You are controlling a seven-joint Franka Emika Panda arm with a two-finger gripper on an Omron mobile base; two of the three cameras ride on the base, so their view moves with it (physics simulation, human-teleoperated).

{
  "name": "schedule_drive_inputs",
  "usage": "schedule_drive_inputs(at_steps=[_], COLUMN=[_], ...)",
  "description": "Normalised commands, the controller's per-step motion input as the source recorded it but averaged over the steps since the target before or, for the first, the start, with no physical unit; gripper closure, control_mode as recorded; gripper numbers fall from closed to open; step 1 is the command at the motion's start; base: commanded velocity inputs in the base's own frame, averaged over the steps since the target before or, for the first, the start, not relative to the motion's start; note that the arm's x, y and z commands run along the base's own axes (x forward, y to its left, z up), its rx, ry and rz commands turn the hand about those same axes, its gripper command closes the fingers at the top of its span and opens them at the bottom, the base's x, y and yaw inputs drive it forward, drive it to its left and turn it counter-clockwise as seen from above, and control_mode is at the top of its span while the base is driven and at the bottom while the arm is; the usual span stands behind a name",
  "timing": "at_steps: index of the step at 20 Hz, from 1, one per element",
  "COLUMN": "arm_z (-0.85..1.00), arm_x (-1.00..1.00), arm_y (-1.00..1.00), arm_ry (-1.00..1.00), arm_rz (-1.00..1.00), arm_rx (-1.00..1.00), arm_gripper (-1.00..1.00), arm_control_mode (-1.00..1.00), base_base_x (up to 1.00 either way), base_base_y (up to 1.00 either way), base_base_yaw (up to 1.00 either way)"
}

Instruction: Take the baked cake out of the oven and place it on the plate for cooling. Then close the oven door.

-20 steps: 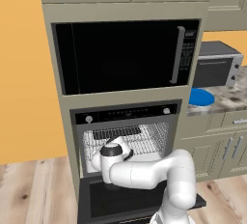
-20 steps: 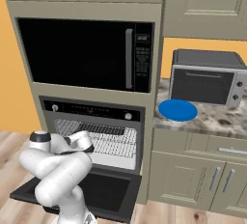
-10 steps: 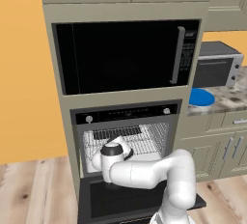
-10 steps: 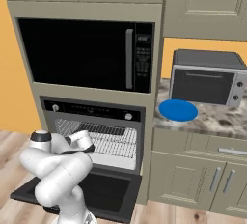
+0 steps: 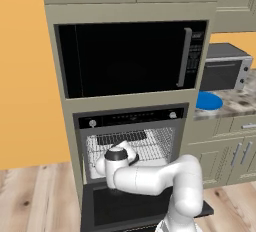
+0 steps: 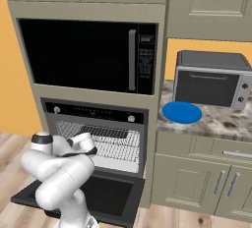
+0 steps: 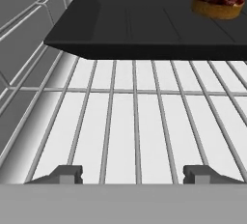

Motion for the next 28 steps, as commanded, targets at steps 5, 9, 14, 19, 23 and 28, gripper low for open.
schedule_drive_inputs(at_steps=[5, 9, 14, 19, 23, 28], arm_z=[-0.54, -0.72, -0.75, -0.67, -0.83, -0.9], arm_x=[-0.68, -0.9, -0.89, -0.92, -0.93, -0.93], arm_y=[-0.44, -0.46, -0.42, -0.41, -0.41, -0.37], arm_ry=[0.0, 0.02, 0.01, 0.0, 0.02, 0.08], arm_rz=[0.0, -0.02, -0.03, -0.03, -0.02, -0.01], arm_rx=[0.03, 0.0, 0.02, 0.03, 0.01, 0.0], arm_gripper=[-1.0, -1.0, -1.0, -1.0, -1.0, -1.0], arm_control_mode=[-1.0, -1.0, -1.0, -1.0, -1.0, -1.0], base_base_x=[0.0, 0.0, 0.0, 0.0, 0.0, 0.0], base_base_y=[0.0, 0.0, 0.0, 0.0, 0.0, 0.0], base_base_yaw=[0.0, 0.0, 0.0, 0.0, 0.0, 0.0])
